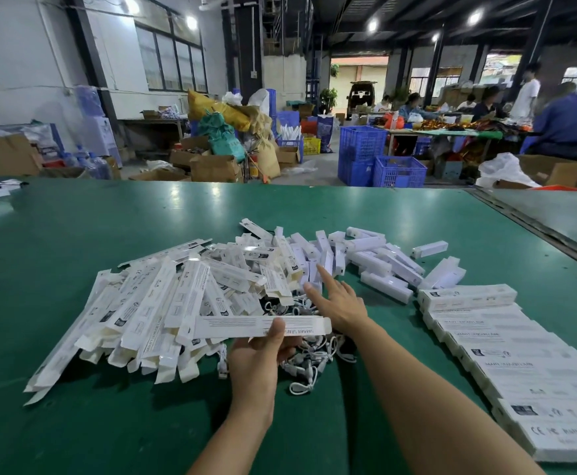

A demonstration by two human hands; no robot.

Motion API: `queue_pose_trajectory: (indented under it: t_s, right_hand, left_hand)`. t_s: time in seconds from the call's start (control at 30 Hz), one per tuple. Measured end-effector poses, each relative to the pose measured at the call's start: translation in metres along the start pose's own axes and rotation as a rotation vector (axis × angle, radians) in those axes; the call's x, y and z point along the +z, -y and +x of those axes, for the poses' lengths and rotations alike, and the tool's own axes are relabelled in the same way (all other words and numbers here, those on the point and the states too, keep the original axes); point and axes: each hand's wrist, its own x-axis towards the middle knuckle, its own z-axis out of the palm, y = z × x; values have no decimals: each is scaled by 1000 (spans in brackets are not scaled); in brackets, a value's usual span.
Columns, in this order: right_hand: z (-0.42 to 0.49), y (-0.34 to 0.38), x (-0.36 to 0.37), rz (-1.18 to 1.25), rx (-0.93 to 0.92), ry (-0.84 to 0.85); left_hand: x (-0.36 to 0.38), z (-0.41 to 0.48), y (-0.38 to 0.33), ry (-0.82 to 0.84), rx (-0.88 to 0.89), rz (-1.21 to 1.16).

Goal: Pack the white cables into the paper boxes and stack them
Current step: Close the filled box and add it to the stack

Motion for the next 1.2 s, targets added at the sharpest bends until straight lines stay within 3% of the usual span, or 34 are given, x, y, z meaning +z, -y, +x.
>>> queue_pose_trajectory:
  t_s: [0.17, 0.47, 0.73, 0.87, 1.03, 1.2]
  right_hand:
    - [9, -5, -5, 0, -9, 19]
    - [-24, -11, -15, 534, 26, -211]
    - [-62, -27, -20, 684, 14, -309]
    - [-81, -36, -17, 917, 27, -403]
    - [-107, -41, -21, 1268, 37, -306]
    - [-133, -46, -23, 1308, -72, -200]
  left_hand:
    - [-1, 1, -5, 40, -23, -47]
    - [-8, 5, -6, 74, -100, -135]
    - [-10, 6, -6, 97, -106, -143]
    - [-10, 4, -7, 89, -102, -151]
    - [-10, 3, -8, 79, -129, -205]
    - [-10, 2, -9, 84, -123, -230]
